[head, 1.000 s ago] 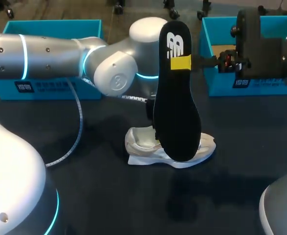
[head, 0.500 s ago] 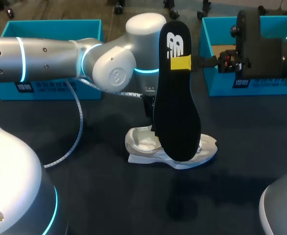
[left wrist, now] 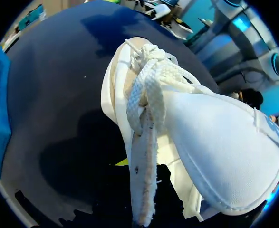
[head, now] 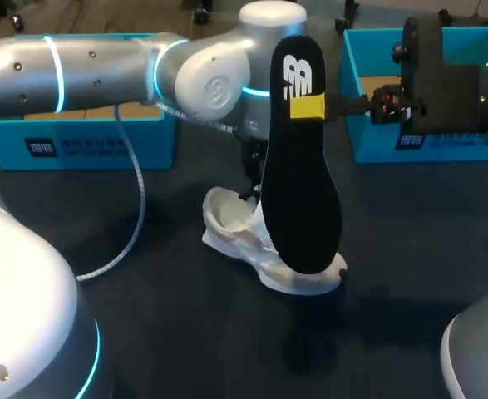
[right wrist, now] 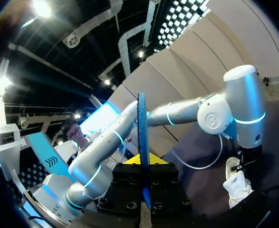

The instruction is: Take the shoe out of the shoebox, open the shoe tongue, remove and reinsert the insole, then place the shoe into the shoebox

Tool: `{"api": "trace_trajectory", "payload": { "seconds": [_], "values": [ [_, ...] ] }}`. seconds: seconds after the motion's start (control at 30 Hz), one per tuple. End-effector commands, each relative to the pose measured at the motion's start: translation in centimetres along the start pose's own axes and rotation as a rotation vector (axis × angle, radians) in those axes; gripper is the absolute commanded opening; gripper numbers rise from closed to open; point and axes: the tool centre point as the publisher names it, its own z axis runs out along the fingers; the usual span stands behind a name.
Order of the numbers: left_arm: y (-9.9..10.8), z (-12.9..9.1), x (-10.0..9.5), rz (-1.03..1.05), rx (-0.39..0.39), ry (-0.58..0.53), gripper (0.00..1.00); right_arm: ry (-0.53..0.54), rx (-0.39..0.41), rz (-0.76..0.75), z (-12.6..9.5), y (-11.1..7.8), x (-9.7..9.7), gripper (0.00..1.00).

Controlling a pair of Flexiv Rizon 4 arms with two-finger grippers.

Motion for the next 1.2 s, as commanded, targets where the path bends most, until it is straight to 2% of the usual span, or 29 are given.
{"api": "trace_trajectory", "payload": {
  "seconds": [0.03,0.37,0.5,1.03,1.2],
  "values": [
    [-0.1,-1.4,0.0,0.495,-0.181,0.181,0.00,-0.001,-0.001,0.000,0.2,0.0,0.0,0.00],
    [0.1,-1.9,0.9,0.941,-0.332,0.194,0.00,-0.001,-0.001,0.000,0.2,0.0,0.0,0.00],
    [-0.2,-1.9,0.5,0.974,-0.379,0.163,0.00,-0.001,-0.001,0.000,0.2,0.0,0.0,0.00],
    [-0.3,-1.9,0.1,0.957,-0.379,0.139,0.00,-0.001,-0.001,0.000,0.2,0.0,0.0,0.00],
    [-1.9,-0.3,0.4,0.883,-0.255,0.095,0.00,-0.001,-0.001,0.000,0.2,0.0,0.0,0.00]
  ]
}}
